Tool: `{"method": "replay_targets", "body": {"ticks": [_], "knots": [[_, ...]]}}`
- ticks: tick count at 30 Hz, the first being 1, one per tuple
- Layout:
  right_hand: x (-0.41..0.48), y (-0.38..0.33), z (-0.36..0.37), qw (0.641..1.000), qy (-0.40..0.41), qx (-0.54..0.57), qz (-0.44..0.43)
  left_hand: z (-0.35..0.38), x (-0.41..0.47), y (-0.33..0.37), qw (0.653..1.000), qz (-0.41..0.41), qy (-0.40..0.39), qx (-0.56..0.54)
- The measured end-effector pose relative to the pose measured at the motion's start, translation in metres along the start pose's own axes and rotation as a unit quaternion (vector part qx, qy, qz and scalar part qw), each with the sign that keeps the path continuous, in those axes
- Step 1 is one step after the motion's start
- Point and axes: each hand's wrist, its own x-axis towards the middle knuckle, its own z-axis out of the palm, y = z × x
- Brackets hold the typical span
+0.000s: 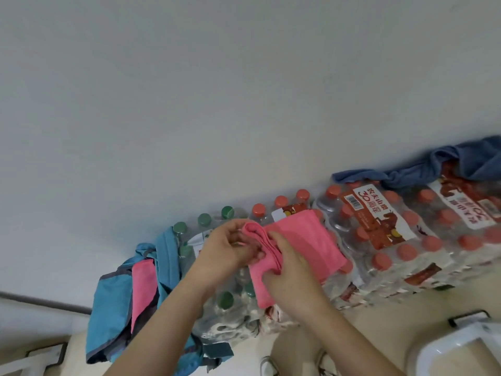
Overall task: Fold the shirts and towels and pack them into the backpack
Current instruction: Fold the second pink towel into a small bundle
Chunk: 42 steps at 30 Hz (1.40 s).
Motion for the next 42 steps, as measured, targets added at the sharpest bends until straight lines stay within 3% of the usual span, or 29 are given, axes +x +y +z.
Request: {"method": "replay_targets", "body": {"ticks": [2, 4, 7, 9, 12, 14, 17, 21, 26, 33, 42], "knots": [[0.000, 0.005, -0.008, 0.999, -0.015, 0.031, 0.013, -0.002, 0.009, 0.006, 0.977, 0.076, 0.018, 0.197], [0.000, 0.010, -0.019, 0.995, -0.052, 0.082, 0.032, -0.008, 0.022, 0.014, 0.937, 0.131, -0.013, 0.324], [0.001, 0.020, -0.039, 0.984, -0.088, 0.146, 0.058, -0.010, 0.046, 0.028, 0.927, 0.062, -0.215, 0.302], [-0.001, 0.026, -0.056, 0.980, -0.100, 0.157, 0.070, -0.004, 0.054, 0.030, 0.899, 0.002, -0.323, 0.295], [-0.002, 0.034, -0.077, 0.980, -0.134, 0.133, 0.061, 0.004, 0.048, 0.019, 0.889, -0.049, -0.365, 0.272], [-0.002, 0.038, -0.085, 0.984, -0.134, 0.110, 0.049, 0.010, 0.038, 0.010, 0.910, -0.080, -0.342, 0.218], [0.002, 0.051, -0.089, 0.994, -0.086, 0.060, 0.042, 0.023, 0.034, 0.001, 0.946, -0.099, -0.228, 0.209], [0.014, 0.061, -0.089, 0.995, 0.009, -0.092, 0.022, 0.031, 0.050, -0.015, 0.924, -0.019, -0.122, 0.362], [0.023, 0.064, -0.079, 0.963, 0.087, -0.253, 0.001, 0.040, 0.064, -0.030, 0.912, 0.079, 0.004, 0.402], [0.031, 0.079, -0.067, 0.919, 0.143, -0.367, -0.009, 0.050, 0.076, -0.035, 0.875, 0.119, 0.017, 0.470], [0.041, 0.094, -0.061, 0.916, 0.187, -0.355, -0.020, 0.058, 0.085, -0.042, 0.851, 0.145, 0.058, 0.501]]}}
